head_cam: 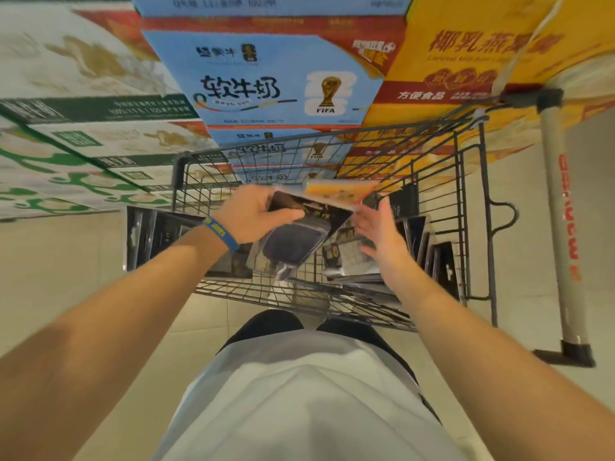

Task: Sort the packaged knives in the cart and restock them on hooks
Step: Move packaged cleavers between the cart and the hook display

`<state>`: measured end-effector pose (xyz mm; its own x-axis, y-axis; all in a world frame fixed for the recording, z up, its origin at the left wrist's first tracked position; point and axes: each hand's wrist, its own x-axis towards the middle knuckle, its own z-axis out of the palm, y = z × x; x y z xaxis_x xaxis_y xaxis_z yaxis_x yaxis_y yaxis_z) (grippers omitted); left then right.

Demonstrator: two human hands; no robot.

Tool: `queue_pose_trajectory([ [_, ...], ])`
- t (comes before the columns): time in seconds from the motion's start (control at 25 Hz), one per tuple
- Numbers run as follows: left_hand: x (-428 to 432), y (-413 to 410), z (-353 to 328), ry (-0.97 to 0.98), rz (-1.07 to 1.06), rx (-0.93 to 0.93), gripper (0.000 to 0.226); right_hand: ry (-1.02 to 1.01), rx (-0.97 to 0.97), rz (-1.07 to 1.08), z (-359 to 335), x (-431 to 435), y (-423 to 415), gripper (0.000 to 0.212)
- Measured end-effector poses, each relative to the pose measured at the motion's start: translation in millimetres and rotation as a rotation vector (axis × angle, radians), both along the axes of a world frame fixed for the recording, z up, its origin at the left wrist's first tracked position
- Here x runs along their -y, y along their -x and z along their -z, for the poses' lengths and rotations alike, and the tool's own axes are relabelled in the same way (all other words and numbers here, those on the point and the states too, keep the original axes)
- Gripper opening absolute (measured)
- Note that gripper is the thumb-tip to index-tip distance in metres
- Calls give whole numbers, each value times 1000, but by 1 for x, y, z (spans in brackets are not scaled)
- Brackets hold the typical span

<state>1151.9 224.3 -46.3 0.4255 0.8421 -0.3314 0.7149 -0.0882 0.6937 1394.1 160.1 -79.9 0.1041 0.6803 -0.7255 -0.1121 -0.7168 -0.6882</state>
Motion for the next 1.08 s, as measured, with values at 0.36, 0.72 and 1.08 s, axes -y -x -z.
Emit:
queue_pose_trajectory([
  [0.36, -48, -9, -123, 99, -727, 1007, 26, -536, 5, -51, -70, -20, 71, 56],
  [0.72, 10, -2, -59, 308, -424, 696, 33, -487, -45, 141, -104, 4, 47, 37],
  [1.08, 27, -39, -43, 17, -263, 316, 56, -360, 277, 611, -87, 153, -2, 44],
])
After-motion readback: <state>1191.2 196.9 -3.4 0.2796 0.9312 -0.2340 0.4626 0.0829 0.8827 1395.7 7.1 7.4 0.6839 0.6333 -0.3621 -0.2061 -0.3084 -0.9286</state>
